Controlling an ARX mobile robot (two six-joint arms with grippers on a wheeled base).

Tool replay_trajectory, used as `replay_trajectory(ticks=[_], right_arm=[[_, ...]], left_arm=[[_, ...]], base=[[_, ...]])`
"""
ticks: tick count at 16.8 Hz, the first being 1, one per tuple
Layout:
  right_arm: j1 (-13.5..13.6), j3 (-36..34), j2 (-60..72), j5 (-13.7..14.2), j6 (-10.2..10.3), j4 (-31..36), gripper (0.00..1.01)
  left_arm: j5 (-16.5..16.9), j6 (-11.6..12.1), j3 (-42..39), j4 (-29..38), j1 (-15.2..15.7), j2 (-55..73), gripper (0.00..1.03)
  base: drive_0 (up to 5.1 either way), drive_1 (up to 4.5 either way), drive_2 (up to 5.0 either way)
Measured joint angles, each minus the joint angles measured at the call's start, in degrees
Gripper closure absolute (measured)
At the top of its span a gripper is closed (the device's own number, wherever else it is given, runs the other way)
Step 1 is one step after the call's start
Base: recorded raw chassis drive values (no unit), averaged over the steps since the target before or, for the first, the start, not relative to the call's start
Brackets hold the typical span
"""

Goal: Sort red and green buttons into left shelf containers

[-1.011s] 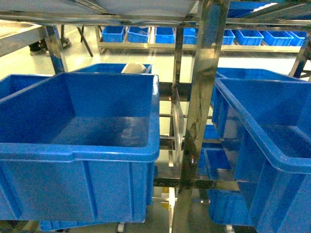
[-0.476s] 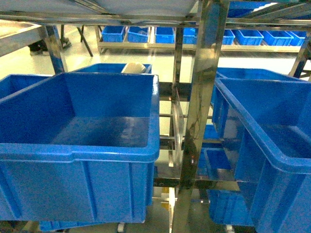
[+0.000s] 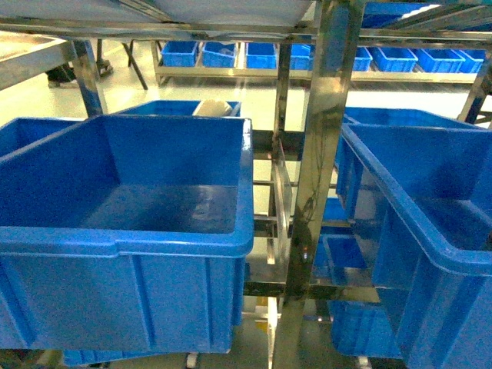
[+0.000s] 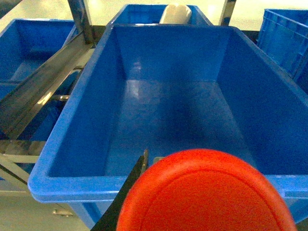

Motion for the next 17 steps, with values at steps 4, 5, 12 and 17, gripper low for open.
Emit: replay_trajectory(ticks=[4,5,12,17], right_arm=[[-0.1,-6.8,-1.3,0.5,1.4,8.4,0.02],[-0.1,-10.0,-3.6,0.6,1.7,11.8,0.04],[-1.7,-37.5,-32.4,-3.5,4.6,26.6,0.03],[-2.4,-54.9,-51.6,-1.9,8.2,24.4,0.03]], left_arm=[[0.0,0.0,0.0,0.0,0.0,0.0,0.77],[0.0,0.0,0.0,0.0,0.0,0.0,0.77],[0.0,0.0,0.0,0.0,0.0,0.0,0.77],[-0.3,0.0,0.0,0.0,-0.1,0.0,0.77]], base=[[0.0,0.00,0.0],[0.0,0.00,0.0],[0.0,0.00,0.0],[0.0,0.00,0.0]])
